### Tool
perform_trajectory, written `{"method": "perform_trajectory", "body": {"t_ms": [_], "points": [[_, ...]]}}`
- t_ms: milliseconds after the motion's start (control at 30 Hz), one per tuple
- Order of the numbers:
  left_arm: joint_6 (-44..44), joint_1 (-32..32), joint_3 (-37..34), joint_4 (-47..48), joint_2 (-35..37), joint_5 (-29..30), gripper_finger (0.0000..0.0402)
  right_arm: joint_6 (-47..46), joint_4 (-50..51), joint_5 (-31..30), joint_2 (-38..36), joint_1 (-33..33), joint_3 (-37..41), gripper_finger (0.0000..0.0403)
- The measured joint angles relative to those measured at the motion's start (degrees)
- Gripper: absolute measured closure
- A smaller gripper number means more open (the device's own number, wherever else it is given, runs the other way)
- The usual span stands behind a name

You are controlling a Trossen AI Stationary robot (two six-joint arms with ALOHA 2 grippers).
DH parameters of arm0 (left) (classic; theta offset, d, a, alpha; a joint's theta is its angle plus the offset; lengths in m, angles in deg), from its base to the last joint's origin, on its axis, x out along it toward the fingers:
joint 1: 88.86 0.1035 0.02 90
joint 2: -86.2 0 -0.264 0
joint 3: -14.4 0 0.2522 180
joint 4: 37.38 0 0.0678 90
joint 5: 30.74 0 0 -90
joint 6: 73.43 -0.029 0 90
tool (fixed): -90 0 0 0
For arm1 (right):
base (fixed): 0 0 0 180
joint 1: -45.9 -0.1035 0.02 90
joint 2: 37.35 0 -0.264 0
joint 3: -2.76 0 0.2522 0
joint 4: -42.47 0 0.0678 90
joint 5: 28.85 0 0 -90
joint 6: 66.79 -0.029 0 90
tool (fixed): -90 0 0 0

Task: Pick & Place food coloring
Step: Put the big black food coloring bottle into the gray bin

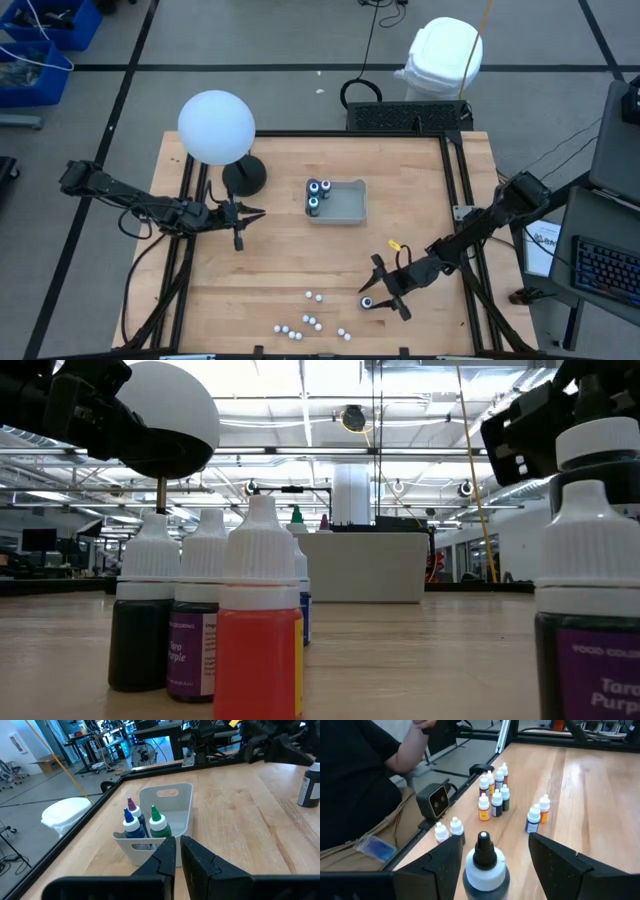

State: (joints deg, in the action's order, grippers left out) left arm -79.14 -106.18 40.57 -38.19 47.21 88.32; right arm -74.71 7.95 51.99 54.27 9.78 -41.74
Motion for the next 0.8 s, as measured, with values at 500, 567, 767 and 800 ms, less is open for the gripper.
{"method": "perform_trajectory", "body": {"t_ms": [500,567,767,800], "points": [[0.0,0.0,0.0,0.0,0.0,0.0,0.0366,-0.4,-6.8,0.4,6.8,0.0,0.0,0.0196],[0.0,0.0,0.0,0.0,0.0,0.0,0.0366,-0.4,-6.8,0.4,6.8,0.0,0.0,0.0203],[0.0,0.0,0.0,0.0,0.0,0.0,0.0366,-0.4,-6.7,0.4,6.8,0.0,0.0,0.0247],[0.0,0.0,0.0,0.0,0.0,0.0,0.0366,-0.4,-6.6,0.4,6.8,0.0,0.0,0.0257]]}}
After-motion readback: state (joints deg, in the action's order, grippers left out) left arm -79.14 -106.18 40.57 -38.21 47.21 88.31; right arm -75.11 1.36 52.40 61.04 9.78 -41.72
